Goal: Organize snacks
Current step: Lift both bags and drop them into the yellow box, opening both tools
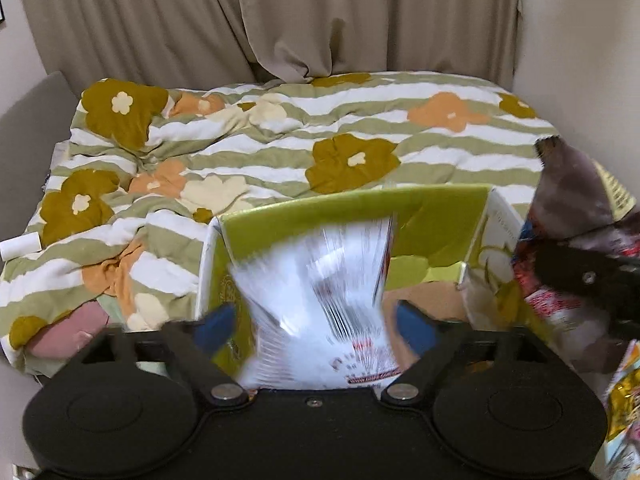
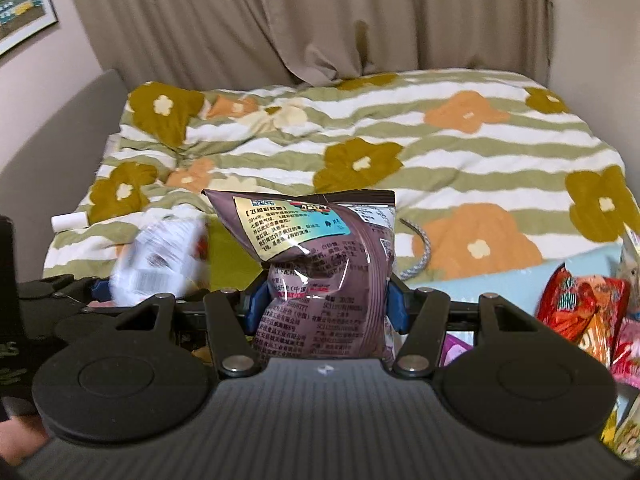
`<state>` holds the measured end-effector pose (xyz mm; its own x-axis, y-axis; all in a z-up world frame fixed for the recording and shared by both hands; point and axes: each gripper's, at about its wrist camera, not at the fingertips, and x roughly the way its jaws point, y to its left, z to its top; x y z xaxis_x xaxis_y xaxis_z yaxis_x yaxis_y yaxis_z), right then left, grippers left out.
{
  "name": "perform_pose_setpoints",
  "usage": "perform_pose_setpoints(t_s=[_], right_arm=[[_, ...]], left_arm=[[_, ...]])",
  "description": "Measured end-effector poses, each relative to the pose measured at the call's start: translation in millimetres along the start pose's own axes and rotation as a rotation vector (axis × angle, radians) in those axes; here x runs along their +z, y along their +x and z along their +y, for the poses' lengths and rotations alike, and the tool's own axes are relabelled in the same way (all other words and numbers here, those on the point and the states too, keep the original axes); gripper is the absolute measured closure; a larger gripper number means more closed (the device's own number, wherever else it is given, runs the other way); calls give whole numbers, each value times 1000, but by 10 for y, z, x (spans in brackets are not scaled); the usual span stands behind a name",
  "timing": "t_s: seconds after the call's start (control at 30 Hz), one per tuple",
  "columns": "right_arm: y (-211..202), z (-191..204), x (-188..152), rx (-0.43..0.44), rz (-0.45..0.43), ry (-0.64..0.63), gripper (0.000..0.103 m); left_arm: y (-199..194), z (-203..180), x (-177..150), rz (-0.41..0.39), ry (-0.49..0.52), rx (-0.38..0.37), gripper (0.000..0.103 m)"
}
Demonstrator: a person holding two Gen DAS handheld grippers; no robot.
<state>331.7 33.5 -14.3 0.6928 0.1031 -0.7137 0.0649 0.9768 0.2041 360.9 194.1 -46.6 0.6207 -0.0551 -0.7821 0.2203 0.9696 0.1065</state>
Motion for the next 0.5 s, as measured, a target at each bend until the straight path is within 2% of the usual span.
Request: perform_pose_setpoints(t_s=[0.17,0.33,0.5], right_arm=[[74,-12,-41,-22,20,12,31],[64,4,-56,-1,25,7,31],[-7,79,4,44,10,-26,30]], left_arm=[[-41,83,-100,7,-8,-4,2],[-190,205,-212,2,-73,-9,2],[-388,252,-261,-20,-94,48,2]])
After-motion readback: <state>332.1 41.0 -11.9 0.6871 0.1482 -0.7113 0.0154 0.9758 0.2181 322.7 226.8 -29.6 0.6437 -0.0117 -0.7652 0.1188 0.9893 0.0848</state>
